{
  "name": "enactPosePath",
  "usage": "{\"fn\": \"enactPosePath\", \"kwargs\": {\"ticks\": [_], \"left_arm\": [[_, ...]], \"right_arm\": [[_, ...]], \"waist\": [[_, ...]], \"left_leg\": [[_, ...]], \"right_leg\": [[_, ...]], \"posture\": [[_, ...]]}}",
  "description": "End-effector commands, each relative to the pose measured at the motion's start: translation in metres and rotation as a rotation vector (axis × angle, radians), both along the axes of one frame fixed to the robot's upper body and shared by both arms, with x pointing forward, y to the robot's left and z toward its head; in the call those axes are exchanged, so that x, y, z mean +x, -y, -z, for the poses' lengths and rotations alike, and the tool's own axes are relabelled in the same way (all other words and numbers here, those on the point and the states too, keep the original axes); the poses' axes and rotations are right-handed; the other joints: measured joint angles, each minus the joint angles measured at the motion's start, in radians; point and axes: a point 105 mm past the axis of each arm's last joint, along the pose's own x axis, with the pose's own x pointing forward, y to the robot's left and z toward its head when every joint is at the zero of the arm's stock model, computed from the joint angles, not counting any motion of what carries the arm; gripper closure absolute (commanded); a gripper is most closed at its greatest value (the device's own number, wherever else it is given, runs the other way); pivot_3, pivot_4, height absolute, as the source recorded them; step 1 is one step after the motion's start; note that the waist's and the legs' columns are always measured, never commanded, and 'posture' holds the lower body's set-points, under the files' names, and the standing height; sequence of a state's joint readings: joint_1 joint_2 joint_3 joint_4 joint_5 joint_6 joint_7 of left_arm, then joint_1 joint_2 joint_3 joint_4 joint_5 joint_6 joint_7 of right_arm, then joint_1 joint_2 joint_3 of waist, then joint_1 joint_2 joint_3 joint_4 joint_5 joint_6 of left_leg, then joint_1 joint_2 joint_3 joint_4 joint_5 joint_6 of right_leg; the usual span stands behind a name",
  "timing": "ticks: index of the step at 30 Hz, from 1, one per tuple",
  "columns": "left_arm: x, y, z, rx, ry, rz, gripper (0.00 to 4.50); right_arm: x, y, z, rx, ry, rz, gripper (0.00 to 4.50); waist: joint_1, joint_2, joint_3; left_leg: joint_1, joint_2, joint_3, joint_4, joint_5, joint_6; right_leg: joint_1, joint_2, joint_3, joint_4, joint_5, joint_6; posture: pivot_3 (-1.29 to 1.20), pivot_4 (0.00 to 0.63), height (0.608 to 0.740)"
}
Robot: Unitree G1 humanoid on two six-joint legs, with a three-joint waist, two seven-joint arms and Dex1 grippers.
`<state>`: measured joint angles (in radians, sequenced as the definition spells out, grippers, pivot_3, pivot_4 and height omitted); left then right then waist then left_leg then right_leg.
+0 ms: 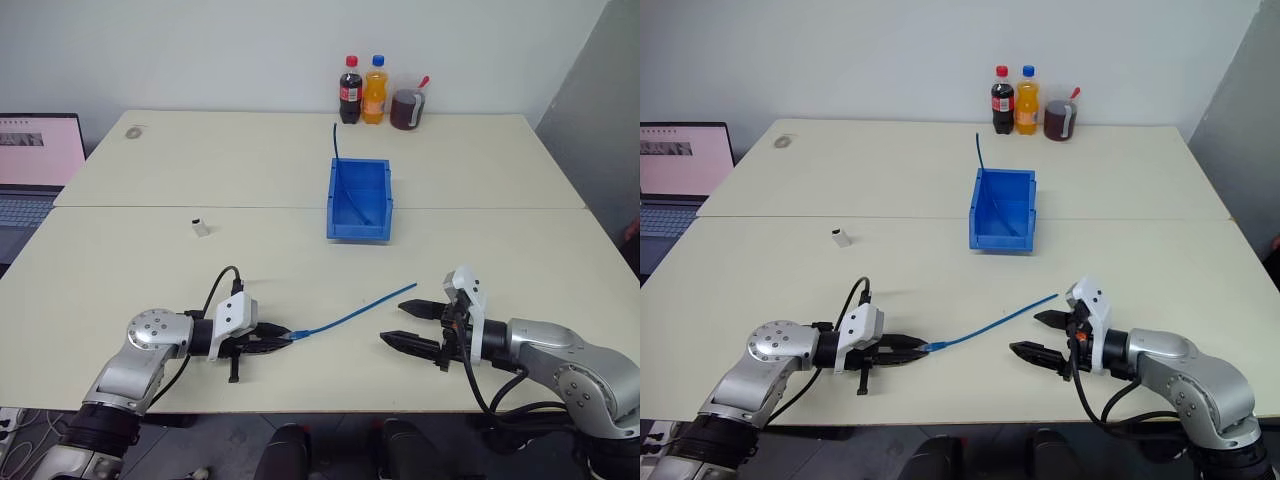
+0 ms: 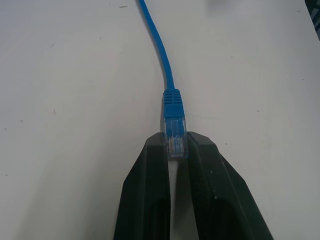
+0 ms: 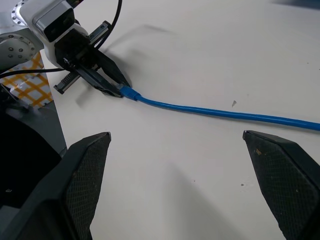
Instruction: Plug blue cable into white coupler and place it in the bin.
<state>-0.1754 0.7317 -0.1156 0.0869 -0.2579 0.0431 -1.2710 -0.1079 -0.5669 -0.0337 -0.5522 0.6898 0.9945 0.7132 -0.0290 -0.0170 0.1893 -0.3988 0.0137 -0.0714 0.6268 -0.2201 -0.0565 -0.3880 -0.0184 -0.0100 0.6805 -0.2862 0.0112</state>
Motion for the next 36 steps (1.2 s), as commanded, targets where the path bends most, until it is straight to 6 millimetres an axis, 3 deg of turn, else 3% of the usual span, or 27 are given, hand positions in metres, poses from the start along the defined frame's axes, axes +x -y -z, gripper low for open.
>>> {"fn": "enactPosePath", "kwargs": {"ticks": [1, 7, 11, 17, 19, 23, 36], "left_arm": [[0.022, 0.010, -0.033, -0.146, -0.038, -0.146, 4.27], [0.050, 0.040, -0.136, -0.606, -0.224, -0.279, 4.27], [0.037, 0.054, -0.171, -0.775, -0.379, -0.190, 4.27], [0.011, 0.062, -0.172, -0.838, -0.602, -0.079, 4.27], [0.001, 0.064, -0.168, -0.820, -0.656, -0.051, 4.27], [-0.010, 0.067, -0.165, -0.799, -0.699, -0.028, 4.27], [-0.022, 0.069, -0.160, -0.765, -0.738, -0.020, 4.27]], "right_arm": [[-0.002, -0.008, -0.013, 0.043, 0.054, -0.006, 0.00], [0.008, -0.025, -0.036, 0.222, 0.033, 0.052, 0.00], [0.018, -0.032, -0.055, 0.408, -0.039, 0.087, 0.00], [0.021, -0.042, -0.092, 0.663, -0.154, -0.023, 0.00], [0.014, -0.045, -0.102, 0.665, -0.173, -0.117, 0.00], [0.002, -0.049, -0.100, 0.601, -0.215, -0.207, 0.00], [0.011, -0.058, -0.108, 0.604, -0.227, -0.234, 0.00]], "waist": [[0.000, 0.000, 0.000], [0.001, -0.004, 0.001], [-0.011, -0.004, 0.001], [-0.013, -0.004, 0.001], [-0.013, -0.003, 0.001], [-0.004, -0.004, 0.001], [-0.001, -0.004, 0.001]], "left_leg": [[0.000, 0.000, 0.000, 0.000, 0.000, 0.000], [-0.003, 0.000, -0.006, 0.003, 0.000, 0.000], [-0.001, -0.001, -0.002, 0.002, 0.000, 0.000], [-0.001, 0.000, -0.003, 0.002, 0.000, 0.000], [-0.001, 0.000, -0.003, 0.002, 0.000, 0.000], [-0.001, -0.001, -0.003, 0.002, 0.000, 0.000], [-0.001, -0.001, -0.002, 0.002, 0.000, 0.000]], "right_leg": [[0.000, 0.000, 0.000, 0.000, 0.000, 0.000], [0.000, 0.001, -0.002, 0.001, 0.001, 0.001], [0.001, 0.000, 0.000, 0.000, 0.000, 0.002], [0.000, -0.001, 0.001, 0.002, 0.001, 0.002], [0.001, 0.000, 0.001, 0.002, 0.001, 0.002], [0.001, -0.001, 0.002, 0.001, 0.001, 0.002], [0.000, 0.000, 0.003, 0.000, 0.000, 0.002]], "posture": [[0.00, 0.150, 0.740], [0.00, 0.150, 0.740], [0.00, 0.150, 0.740], [0.00, 0.150, 0.740], [0.00, 0.150, 0.740], [0.00, 0.150, 0.740], [0.00, 0.150, 0.740]]}}
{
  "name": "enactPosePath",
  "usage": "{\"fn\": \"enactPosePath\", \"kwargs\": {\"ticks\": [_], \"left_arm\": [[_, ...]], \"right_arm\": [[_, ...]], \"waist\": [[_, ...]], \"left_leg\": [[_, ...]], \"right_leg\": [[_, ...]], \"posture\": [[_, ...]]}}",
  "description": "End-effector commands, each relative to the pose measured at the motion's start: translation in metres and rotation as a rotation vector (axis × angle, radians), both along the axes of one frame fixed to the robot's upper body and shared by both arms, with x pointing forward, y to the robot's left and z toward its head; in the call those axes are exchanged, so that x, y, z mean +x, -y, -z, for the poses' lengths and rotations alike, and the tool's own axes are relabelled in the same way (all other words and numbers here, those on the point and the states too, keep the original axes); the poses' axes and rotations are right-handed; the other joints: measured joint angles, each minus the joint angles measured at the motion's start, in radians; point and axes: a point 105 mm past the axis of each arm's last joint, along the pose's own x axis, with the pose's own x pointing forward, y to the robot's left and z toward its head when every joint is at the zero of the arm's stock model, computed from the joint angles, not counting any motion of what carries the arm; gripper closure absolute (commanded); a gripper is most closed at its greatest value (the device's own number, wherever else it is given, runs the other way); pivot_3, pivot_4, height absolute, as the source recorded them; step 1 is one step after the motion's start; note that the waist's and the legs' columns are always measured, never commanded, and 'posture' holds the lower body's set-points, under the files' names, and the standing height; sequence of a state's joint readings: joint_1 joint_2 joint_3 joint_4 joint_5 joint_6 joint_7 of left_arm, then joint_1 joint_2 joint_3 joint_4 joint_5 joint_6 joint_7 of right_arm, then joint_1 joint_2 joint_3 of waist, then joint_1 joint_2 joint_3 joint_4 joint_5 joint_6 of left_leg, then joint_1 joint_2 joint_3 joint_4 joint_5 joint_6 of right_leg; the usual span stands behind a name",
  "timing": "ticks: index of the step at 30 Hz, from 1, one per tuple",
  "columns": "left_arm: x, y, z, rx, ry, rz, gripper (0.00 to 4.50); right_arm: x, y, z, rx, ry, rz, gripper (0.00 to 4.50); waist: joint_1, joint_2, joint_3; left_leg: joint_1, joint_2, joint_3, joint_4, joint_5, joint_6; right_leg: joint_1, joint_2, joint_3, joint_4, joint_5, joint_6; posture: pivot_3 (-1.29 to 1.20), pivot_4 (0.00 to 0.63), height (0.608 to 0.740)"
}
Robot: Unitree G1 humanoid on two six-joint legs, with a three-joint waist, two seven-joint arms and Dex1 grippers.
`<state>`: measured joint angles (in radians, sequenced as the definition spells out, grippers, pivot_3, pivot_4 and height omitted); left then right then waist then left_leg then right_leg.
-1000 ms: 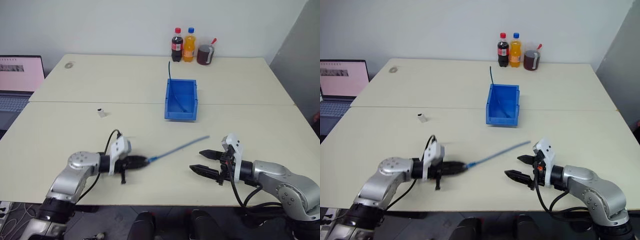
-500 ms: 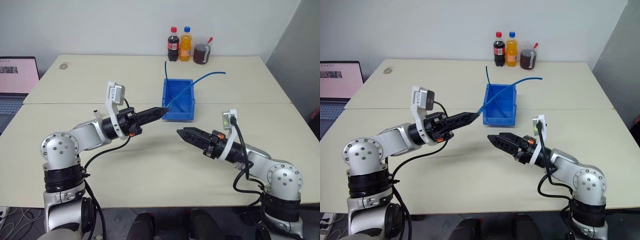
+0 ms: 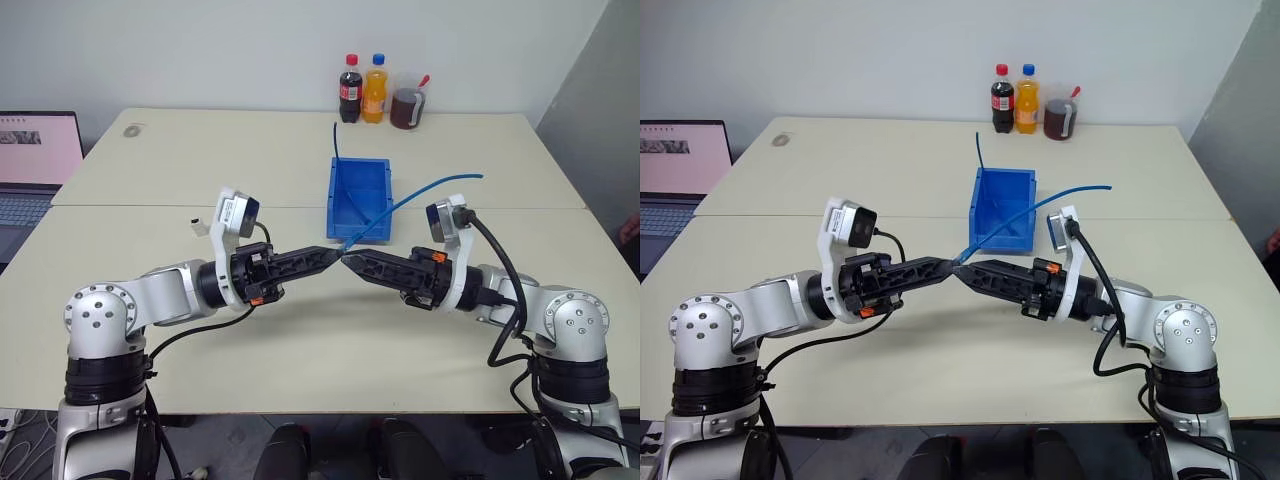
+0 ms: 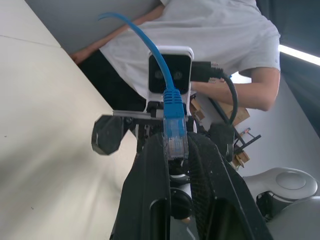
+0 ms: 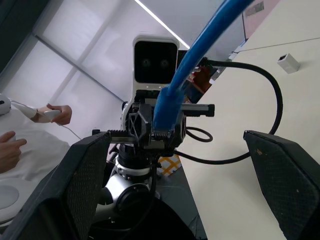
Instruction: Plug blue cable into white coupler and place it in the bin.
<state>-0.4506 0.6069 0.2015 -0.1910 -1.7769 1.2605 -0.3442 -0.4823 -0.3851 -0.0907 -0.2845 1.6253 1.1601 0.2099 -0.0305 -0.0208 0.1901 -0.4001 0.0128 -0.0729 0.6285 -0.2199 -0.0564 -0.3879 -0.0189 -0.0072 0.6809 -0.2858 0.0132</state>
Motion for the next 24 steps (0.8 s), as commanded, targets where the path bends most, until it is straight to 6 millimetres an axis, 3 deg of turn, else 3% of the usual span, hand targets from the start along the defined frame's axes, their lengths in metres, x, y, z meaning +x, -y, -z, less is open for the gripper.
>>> {"fn": "enactPosePath", "kwargs": {"ticks": [1, 9, 12, 24], "left_arm": [[-0.009, 0.001, -0.008, -0.015, 0.037, 0.030, 4.27], [-0.009, 0.000, -0.007, 0.011, 0.052, 0.036, 4.27], [-0.009, 0.001, -0.006, 0.018, 0.057, 0.033, 4.27], [-0.009, 0.003, -0.002, 0.029, 0.070, 0.025, 4.27]], "right_arm": [[-0.003, 0.000, -0.012, 0.036, 0.030, -0.015, 0.00], [-0.001, 0.003, -0.015, 0.041, 0.027, -0.020, 0.00], [-0.001, 0.002, -0.015, 0.040, 0.027, -0.023, 0.47], [-0.010, 0.001, -0.013, 0.038, 0.024, -0.077, 3.31]], "waist": [[0.001, 0.000, 0.000], [0.000, 0.000, 0.000], [0.001, 0.000, 0.000], [0.001, 0.000, 0.000]], "left_leg": [[0.000, 0.000, 0.000, 0.000, 0.000, 0.000], [0.000, 0.000, 0.000, 0.000, 0.000, 0.000], [0.000, 0.000, 0.000, 0.000, 0.000, 0.000], [0.000, 0.000, 0.001, 0.000, 0.000, 0.000]], "right_leg": [[0.000, 0.000, 0.000, 0.000, 0.000, 0.000], [0.000, 0.000, 0.000, 0.000, 0.000, 0.000], [0.000, 0.000, 0.000, 0.000, 0.000, 0.000], [0.000, 0.000, 0.000, -0.001, 0.000, 0.000]], "posture": [[0.00, 0.150, 0.740], [0.00, 0.150, 0.740], [0.00, 0.150, 0.740], [0.00, 0.150, 0.740]]}}
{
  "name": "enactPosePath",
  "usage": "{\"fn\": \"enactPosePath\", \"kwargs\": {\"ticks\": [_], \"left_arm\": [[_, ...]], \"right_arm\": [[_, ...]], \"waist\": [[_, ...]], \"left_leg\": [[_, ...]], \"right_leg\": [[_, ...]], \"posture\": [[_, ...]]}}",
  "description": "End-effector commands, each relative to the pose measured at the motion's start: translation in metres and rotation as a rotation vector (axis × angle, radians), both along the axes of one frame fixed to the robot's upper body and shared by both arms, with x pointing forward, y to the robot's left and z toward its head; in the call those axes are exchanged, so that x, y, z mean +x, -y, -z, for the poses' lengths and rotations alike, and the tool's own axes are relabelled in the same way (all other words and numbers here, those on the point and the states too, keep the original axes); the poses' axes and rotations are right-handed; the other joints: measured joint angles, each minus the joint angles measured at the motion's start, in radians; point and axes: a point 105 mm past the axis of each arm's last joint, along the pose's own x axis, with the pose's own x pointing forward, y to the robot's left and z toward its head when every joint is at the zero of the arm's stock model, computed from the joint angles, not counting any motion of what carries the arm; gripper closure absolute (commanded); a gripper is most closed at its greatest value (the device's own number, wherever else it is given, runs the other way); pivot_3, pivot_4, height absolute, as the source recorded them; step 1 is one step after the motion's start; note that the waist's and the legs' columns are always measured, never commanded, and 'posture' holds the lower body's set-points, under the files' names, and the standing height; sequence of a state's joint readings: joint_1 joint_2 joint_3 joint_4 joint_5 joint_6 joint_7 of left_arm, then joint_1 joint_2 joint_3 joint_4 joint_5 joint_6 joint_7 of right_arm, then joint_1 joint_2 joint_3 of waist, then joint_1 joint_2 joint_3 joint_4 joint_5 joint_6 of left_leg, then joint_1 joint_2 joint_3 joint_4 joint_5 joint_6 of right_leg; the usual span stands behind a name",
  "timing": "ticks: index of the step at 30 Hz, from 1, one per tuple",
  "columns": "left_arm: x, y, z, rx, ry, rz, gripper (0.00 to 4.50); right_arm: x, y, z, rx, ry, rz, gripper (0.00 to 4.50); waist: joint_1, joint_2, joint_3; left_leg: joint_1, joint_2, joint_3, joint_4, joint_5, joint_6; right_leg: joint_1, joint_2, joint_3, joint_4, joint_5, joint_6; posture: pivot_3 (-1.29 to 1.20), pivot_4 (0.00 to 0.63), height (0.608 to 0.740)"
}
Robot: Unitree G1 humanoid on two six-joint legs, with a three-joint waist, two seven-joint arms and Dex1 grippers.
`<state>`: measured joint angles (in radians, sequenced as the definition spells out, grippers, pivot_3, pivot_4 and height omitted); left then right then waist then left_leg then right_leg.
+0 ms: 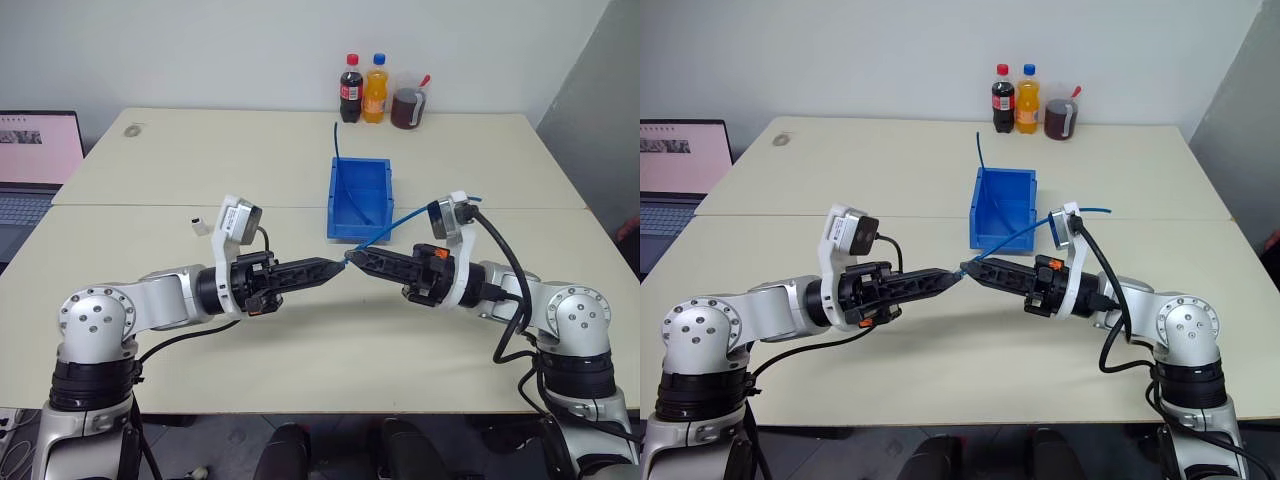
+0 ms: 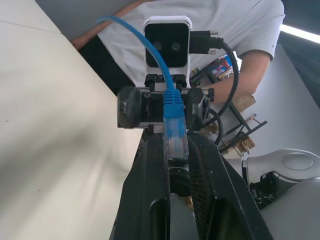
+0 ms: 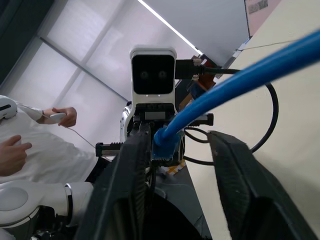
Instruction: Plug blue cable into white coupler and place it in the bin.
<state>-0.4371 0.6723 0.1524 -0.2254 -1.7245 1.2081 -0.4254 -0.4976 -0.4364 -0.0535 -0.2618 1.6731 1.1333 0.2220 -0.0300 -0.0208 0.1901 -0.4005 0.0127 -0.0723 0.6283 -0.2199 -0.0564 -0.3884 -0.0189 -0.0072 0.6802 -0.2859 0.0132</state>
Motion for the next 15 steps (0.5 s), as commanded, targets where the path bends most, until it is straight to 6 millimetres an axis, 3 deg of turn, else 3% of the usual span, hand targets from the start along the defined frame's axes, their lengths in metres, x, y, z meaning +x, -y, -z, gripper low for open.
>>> {"fn": "enactPosePath", "kwargs": {"ticks": [1, 5, 10, 12, 15], "left_arm": [[-0.0068, 0.0039, -0.0043, -0.016, 0.032, 0.016, 4.27], [-0.0078, 0.0041, -0.0038, -0.017, 0.034, 0.016, 4.27], [-0.0075, 0.0036, -0.0018, 0.001, 0.057, 0.002, 4.27], [-0.0059, 0.0025, -0.0020, -0.003, 0.076, -0.014, 3.57], [-0.0082, -0.0006, -0.0045, -0.027, 0.083, 0.002, 3.00]], "right_arm": [[-0.0112, -0.0002, -0.0108, 0.038, 0.034, -0.057, 3.64], [-0.0100, -0.0004, -0.0120, 0.043, 0.031, -0.059, 4.36], [-0.0074, -0.0007, -0.0127, 0.037, 0.037, -0.057, 4.36], [-0.0067, -0.0007, -0.0125, 0.029, 0.041, -0.053, 4.36], [-0.0068, -0.0002, -0.0111, 0.022, 0.040, -0.056, 4.36]], "waist": [[0.000, 0.000, 0.000], [0.000, 0.000, 0.000], [0.000, 0.000, 0.000], [0.001, 0.000, 0.000], [0.000, 0.000, 0.000]], "left_leg": [[0.000, 0.000, 0.000, 0.000, 0.000, 0.000], [0.000, 0.000, 0.000, 0.000, 0.000, 0.000], [0.000, 0.000, 0.000, 0.000, 0.000, 0.000], [0.000, 0.000, 0.000, 0.000, 0.000, 0.000], [0.000, 0.000, 0.000, 0.000, 0.000, 0.000]], "right_leg": [[0.000, 0.000, 0.000, 0.000, 0.000, 0.000], [0.000, 0.000, 0.000, 0.000, 0.000, 0.000], [0.000, 0.000, 0.000, 0.000, 0.000, 0.000], [0.000, 0.000, 0.000, 0.000, 0.000, 0.000], [0.000, 0.000, 0.000, -0.001, 0.000, 0.000]], "posture": [[0.00, 0.150, 0.740], [0.00, 0.150, 0.740], [0.00, 0.150, 0.740], [0.00, 0.150, 0.740], [0.00, 0.150, 0.740]]}}
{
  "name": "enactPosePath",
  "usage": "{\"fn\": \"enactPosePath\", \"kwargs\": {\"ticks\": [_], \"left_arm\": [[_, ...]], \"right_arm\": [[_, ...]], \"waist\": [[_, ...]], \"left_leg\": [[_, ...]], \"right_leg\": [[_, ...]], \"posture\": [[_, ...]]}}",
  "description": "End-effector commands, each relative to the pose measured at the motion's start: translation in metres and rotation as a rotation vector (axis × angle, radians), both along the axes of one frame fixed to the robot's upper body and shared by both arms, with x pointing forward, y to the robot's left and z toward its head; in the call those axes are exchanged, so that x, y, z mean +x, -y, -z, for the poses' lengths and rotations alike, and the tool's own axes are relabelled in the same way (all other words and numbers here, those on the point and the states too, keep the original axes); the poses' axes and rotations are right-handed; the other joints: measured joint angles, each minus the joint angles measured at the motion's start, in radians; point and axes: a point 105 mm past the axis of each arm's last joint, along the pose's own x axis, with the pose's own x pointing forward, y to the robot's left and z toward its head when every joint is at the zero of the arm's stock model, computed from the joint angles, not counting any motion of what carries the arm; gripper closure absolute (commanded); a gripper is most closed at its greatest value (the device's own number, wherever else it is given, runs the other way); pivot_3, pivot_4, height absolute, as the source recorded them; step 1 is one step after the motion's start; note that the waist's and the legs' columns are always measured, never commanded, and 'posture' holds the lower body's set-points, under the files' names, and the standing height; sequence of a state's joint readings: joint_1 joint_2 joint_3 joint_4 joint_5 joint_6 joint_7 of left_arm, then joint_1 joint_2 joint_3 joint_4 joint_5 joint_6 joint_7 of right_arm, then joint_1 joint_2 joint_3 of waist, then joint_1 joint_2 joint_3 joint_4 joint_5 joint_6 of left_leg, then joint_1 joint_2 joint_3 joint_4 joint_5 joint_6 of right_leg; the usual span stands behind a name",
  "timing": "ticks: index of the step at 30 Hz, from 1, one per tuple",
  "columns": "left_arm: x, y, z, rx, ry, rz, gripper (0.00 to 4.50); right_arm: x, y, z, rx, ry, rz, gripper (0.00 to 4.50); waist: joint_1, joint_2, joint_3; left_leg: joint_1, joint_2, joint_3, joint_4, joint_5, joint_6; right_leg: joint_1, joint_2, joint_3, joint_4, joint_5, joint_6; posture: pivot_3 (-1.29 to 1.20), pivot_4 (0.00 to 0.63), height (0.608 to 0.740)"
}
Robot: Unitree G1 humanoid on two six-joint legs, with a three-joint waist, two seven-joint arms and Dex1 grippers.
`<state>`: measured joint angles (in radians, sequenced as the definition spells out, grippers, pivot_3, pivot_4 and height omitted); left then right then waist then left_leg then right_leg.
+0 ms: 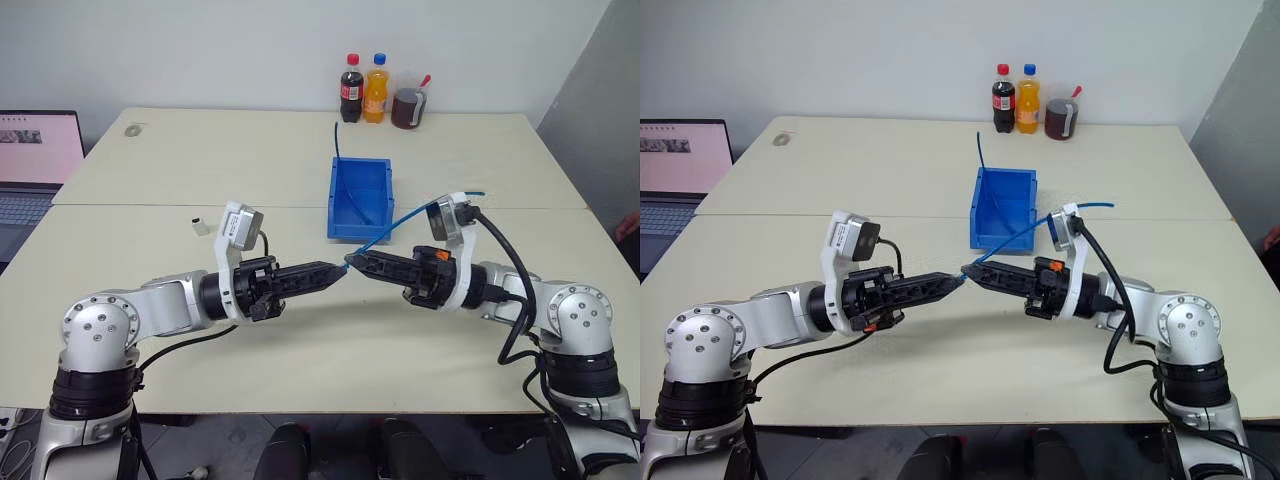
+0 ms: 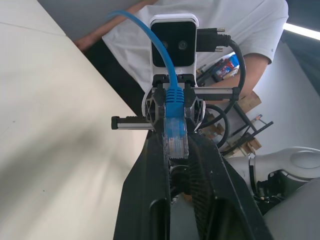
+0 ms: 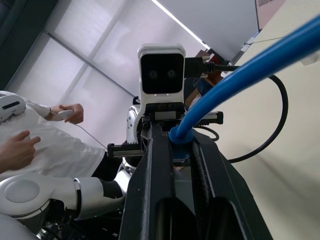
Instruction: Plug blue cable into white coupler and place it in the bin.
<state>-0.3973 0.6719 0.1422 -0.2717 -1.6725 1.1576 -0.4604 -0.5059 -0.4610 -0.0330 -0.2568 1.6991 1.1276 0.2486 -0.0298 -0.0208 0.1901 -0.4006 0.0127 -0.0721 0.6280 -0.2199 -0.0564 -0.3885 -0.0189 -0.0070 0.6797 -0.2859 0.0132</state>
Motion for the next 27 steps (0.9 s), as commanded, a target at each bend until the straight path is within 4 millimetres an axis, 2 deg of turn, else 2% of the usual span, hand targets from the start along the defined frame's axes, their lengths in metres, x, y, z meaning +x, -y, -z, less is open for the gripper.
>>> {"fn": "enactPosePath", "kwargs": {"ticks": [1, 8, 12, 15, 20, 22, 25, 27], "left_arm": [[-0.006, -0.003, -0.010, -0.030, 0.056, 0.026, 2.79], [-0.012, -0.011, -0.008, 0.030, 0.090, 0.037, 1.33], [-0.010, -0.022, 0.007, 0.166, 0.157, -0.013, 0.63], [-0.005, -0.036, 0.022, 0.318, 0.240, -0.081, 0.03], [0.024, -0.072, 0.031, 0.517, 0.384, -0.398, 0.03], [0.029, -0.081, 0.034, 0.574, 0.428, -0.486, 0.03], [0.063, -0.124, 0.046, 0.782, 0.481, -0.926, 0.03], [0.071, -0.147, 0.052, 0.867, 0.476, -1.147, 0.03]], "right_arm": [[-0.002, 0.000, -0.008, 0.011, 0.038, -0.015, 4.36], [0.007, 0.001, -0.004, -0.002, 0.035, 0.025, 4.36], [0.018, 0.005, -0.001, -0.023, 0.046, 0.072, 4.36], [0.020, 0.008, -0.001, -0.050, 0.077, 0.071, 4.36], [0.023, 0.009, 0.001, -0.079, 0.114, 0.069, 4.36], [0.024, 0.010, 0.001, -0.082, 0.122, 0.069, 4.36], [0.026, 0.011, 0.003, -0.107, 0.146, 0.062, 4.36], [0.027, 0.011, 0.004, -0.116, 0.154, 0.057, 4.36]], "waist": [[0.000, 0.000, 0.000], [-0.001, 0.000, 0.000], [-0.001, 0.000, 0.000], [-0.002, 0.001, 0.000], [0.001, 0.002, 0.001], [0.002, 0.002, 0.001], [0.003, 0.002, 0.001], [0.005, 0.002, 0.001]], "left_leg": [[0.000, 0.000, 0.000, 0.000, 0.000, 0.000], [0.000, 0.000, 0.000, 0.000, 0.000, 0.000], [0.000, 0.000, 0.001, -0.001, 0.000, 0.000], [0.000, 0.000, 0.001, -0.002, 0.000, 0.000], [0.000, 0.001, 0.001, -0.003, 0.000, 0.000], [-0.001, 0.001, 0.000, -0.004, 0.000, 0.000], [0.000, 0.001, 0.000, -0.004, 0.000, 0.000], [-0.001, 0.001, 0.000, -0.003, 0.000, 0.000]], "right_leg": [[0.000, 0.000, 0.000, 0.000, 0.000, 0.000], [0.000, 0.000, 0.000, 0.000, 0.000, 0.000], [-0.001, 0.000, 0.000, -0.001, 0.000, 0.000], [-0.001, 0.000, 0.000, -0.001, -0.001, -0.001], [-0.002, 0.000, 0.000, -0.001, -0.002, -0.003], [-0.002, 0.000, 0.000, -0.001, -0.002, -0.004], [-0.002, 0.000, 0.000, -0.002, -0.002, -0.004], [-0.001, 0.000, 0.000, -0.002, -0.002, -0.003]], "posture": [[0.00, 0.150, 0.740], [0.00, 0.150, 0.740], [0.00, 0.150, 0.740], [0.00, 0.150, 0.740], [0.00, 0.150, 0.740], [0.00, 0.150, 0.740], [0.00, 0.150, 0.740], [0.00, 0.150, 0.740]]}}
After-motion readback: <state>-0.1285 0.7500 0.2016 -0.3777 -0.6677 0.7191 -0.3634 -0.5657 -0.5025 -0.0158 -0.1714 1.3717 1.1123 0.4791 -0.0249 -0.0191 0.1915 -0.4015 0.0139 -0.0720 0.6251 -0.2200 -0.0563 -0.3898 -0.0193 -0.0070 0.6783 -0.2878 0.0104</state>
